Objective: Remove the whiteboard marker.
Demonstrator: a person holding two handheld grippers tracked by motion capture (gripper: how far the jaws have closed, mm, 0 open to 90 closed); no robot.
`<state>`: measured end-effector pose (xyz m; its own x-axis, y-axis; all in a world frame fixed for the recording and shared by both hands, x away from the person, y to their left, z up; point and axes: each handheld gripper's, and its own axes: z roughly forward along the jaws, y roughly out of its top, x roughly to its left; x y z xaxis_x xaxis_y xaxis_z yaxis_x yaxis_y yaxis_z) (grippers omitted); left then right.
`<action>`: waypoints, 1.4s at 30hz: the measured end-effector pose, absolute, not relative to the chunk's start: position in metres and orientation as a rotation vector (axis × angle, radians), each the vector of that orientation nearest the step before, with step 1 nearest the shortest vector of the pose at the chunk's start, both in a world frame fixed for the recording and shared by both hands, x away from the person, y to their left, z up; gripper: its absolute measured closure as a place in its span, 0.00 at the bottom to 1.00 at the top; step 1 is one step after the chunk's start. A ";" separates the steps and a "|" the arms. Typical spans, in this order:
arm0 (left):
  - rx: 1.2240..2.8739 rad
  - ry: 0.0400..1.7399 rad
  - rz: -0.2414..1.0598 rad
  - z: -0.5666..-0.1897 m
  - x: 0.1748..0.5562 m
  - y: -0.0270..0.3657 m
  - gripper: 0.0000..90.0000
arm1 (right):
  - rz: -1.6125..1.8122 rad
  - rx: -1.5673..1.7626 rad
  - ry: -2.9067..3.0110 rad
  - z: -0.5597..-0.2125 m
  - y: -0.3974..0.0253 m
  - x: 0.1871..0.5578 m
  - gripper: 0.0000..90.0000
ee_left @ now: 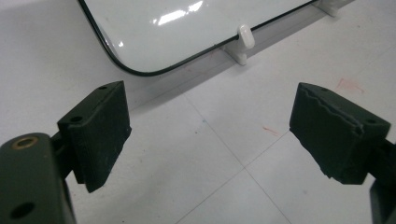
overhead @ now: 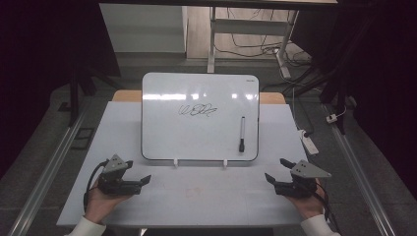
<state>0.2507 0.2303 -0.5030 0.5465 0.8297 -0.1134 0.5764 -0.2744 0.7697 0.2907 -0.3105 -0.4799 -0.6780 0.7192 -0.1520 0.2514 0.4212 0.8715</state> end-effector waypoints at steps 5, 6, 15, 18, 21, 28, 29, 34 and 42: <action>1.976 1.149 0.393 -0.504 0.251 0.231 0.15 | 1.195 0.811 2.147 -0.482 -0.310 0.290 0.25; 1.974 1.149 0.389 -0.505 0.252 0.232 0.15 | 1.195 0.817 2.146 -0.482 -0.310 0.289 0.26; 1.980 1.150 0.387 -0.506 0.251 0.232 0.15 | 1.187 0.831 2.142 -0.481 -0.308 0.289 0.27; 1.981 1.152 0.385 -0.507 0.252 0.231 0.15 | 1.186 0.839 2.139 -0.480 -0.307 0.289 0.27; 1.982 1.150 0.386 -0.507 0.252 0.231 0.15 | 1.190 0.848 2.133 -0.479 -0.306 0.289 0.28; 1.987 1.144 0.388 -0.507 0.251 0.230 0.15 | 1.208 0.848 2.122 -0.473 -0.301 0.288 0.28; 1.987 1.144 0.389 -0.507 0.251 0.230 0.15 | 1.211 0.846 2.118 -0.470 -0.299 0.288 0.29; 1.984 1.145 0.391 -0.507 0.251 0.230 0.15 | 1.225 0.843 2.110 -0.463 -0.294 0.289 0.30; 1.986 1.145 0.394 -0.508 0.252 0.229 0.15 | 1.198 0.850 2.115 -0.447 -0.269 0.300 0.32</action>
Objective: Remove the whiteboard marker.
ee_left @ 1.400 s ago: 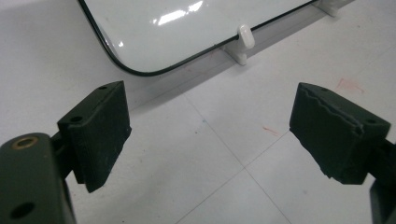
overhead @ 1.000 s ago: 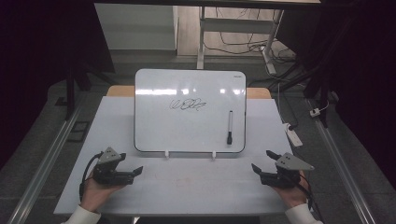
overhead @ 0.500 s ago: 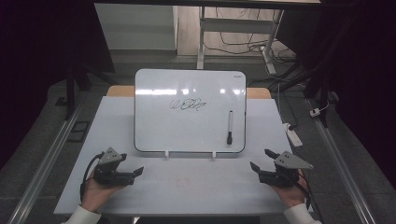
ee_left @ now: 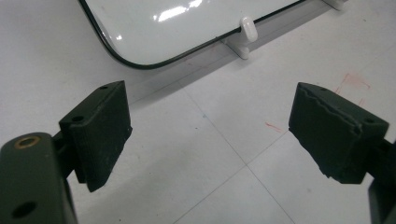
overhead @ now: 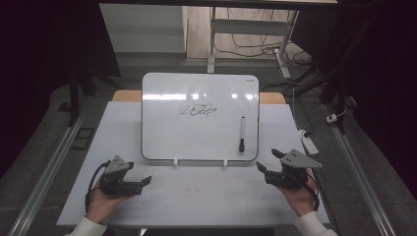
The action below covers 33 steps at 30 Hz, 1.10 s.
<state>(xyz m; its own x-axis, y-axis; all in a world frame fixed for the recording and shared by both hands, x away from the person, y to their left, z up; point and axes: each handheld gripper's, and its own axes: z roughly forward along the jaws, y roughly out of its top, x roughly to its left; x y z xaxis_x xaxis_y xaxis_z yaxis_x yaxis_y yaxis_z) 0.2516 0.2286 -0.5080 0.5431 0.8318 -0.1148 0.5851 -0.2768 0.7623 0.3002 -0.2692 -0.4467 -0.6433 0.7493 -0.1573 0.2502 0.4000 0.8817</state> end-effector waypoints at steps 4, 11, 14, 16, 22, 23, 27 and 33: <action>1.989 1.144 0.393 -0.509 0.252 0.228 0.15 | 1.186 0.880 2.107 -0.444 -0.258 0.309 0.32; 1.990 1.131 0.388 -0.509 0.251 0.226 0.15 | 1.166 0.918 2.100 -0.440 -0.240 0.322 0.33; 1.993 1.128 0.387 -0.509 0.251 0.226 0.16 | 1.159 0.927 2.093 -0.437 -0.235 0.327 0.34; 1.995 1.128 0.386 -0.509 0.251 0.226 0.16 | 1.147 0.932 2.087 -0.436 -0.231 0.331 0.35; 1.999 1.125 0.384 -0.510 0.251 0.225 0.16 | 1.134 0.956 2.072 -0.432 -0.219 0.345 0.37; 2.002 1.123 0.384 -0.510 0.251 0.225 0.16 | 1.120 0.962 2.067 -0.431 -0.213 0.351 0.38; 2.005 1.117 0.386 -0.510 0.251 0.224 0.16 | 1.098 0.995 2.059 -0.431 -0.206 0.360 0.41; 2.015 1.109 0.385 -0.512 0.251 0.224 0.16 | 1.071 1.054 2.033 -0.431 -0.197 0.378 0.47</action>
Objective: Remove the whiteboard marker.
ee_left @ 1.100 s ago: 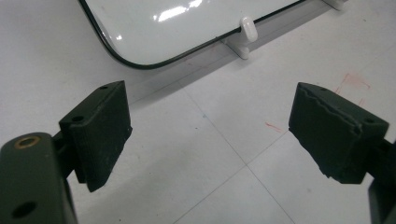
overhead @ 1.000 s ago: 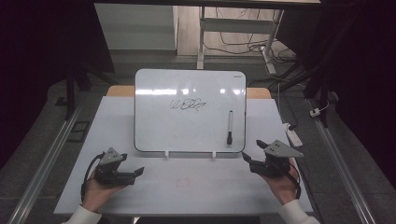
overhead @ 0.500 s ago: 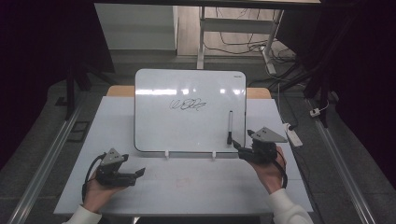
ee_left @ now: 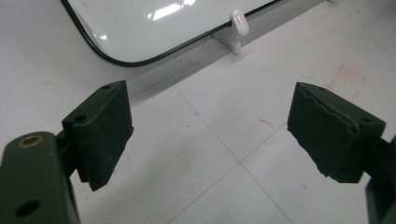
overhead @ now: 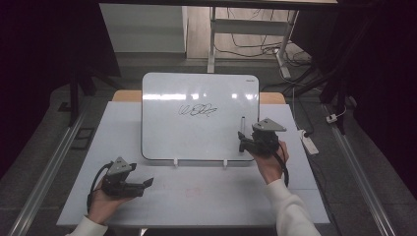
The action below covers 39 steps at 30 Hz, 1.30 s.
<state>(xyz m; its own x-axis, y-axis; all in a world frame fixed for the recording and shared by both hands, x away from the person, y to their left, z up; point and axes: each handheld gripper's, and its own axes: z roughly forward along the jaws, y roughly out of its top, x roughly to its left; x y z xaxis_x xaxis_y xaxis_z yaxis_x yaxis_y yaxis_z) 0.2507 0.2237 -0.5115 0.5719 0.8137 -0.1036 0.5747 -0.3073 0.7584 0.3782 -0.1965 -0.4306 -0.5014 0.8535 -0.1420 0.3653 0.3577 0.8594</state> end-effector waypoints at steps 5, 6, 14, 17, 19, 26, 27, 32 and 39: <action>2.018 1.104 0.387 -0.512 0.251 0.224 0.16 | 1.031 1.072 2.022 -0.432 -0.192 0.388 0.53; 2.018 1.104 0.386 -0.512 0.251 0.224 0.16 | 1.026 1.080 2.016 -0.433 -0.190 0.391 0.56; 2.022 1.098 0.387 -0.513 0.251 0.224 0.16 | 0.995 1.127 1.975 -0.435 -0.180 0.403 0.67; 2.022 1.099 0.387 -0.513 0.251 0.224 0.16 | 0.986 1.143 1.960 -0.435 -0.177 0.405 0.70; 2.022 1.099 0.385 -0.513 0.251 0.225 0.16 | 0.962 1.159 1.942 -0.436 -0.172 0.407 0.73; 2.023 1.093 0.385 -0.513 0.250 0.224 0.16 | 0.936 1.202 1.898 -0.438 -0.168 0.411 0.80; 2.023 1.093 0.385 -0.513 0.250 0.224 0.17 | 0.935 1.204 1.893 -0.438 -0.168 0.412 0.80; 2.022 1.093 0.383 -0.514 0.250 0.225 0.17 | 0.949 1.219 1.877 -0.439 -0.166 0.412 0.83; 2.020 1.095 0.384 -0.514 0.250 0.225 0.16 | 1.008 1.275 1.856 -0.439 -0.164 0.413 0.89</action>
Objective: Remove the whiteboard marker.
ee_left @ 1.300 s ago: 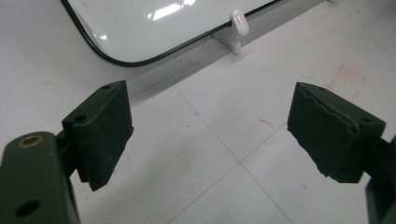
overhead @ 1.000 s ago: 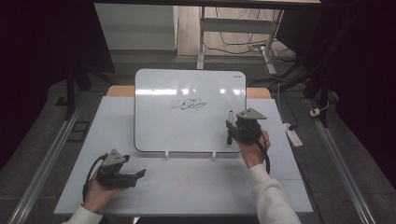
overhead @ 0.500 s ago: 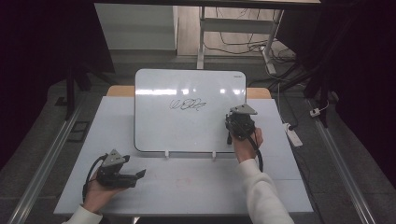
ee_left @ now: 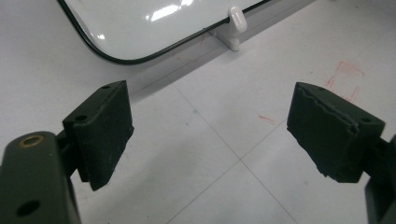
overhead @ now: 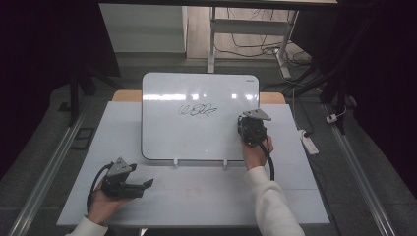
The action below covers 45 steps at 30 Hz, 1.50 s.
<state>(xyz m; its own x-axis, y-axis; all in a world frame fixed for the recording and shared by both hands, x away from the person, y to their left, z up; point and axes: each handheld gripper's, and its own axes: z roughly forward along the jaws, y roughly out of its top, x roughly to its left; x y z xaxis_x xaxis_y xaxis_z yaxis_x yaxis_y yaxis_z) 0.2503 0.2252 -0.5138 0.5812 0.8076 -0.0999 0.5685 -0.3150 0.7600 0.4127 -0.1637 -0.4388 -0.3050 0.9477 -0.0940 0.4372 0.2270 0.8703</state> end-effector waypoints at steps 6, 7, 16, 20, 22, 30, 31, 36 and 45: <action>2.018 1.099 0.385 -0.514 0.250 0.226 0.17 | 1.027 1.282 1.850 -0.439 -0.166 0.412 0.90; 2.017 1.099 0.386 -0.514 0.250 0.226 0.17 | 1.027 1.282 1.850 -0.439 -0.166 0.412 0.90; 2.009 1.108 0.393 -0.515 0.251 0.227 0.17 | 1.116 1.165 1.833 -0.431 -0.174 0.394 0.90; 2.007 1.115 0.392 -0.515 0.251 0.228 0.17 | 1.174 1.122 1.823 -0.430 -0.180 0.385 0.90; 2.005 1.122 0.389 -0.516 0.252 0.228 0.17 | 1.185 1.114 1.820 -0.429 -0.181 0.383 0.90; 2.001 1.133 0.390 -0.517 0.253 0.228 0.17 | 1.269 1.053 1.818 -0.424 -0.192 0.365 0.90; 2.000 1.135 0.389 -0.517 0.253 0.228 0.17 | 1.269 1.053 1.818 -0.424 -0.192 0.365 0.90; 1.992 1.133 0.382 -0.516 0.254 0.226 0.17 | 1.331 1.017 1.841 -0.422 -0.197 0.353 0.90; 1.970 1.118 0.364 -0.509 0.258 0.219 0.18 | 1.408 0.907 1.908 -0.416 -0.188 0.333 0.90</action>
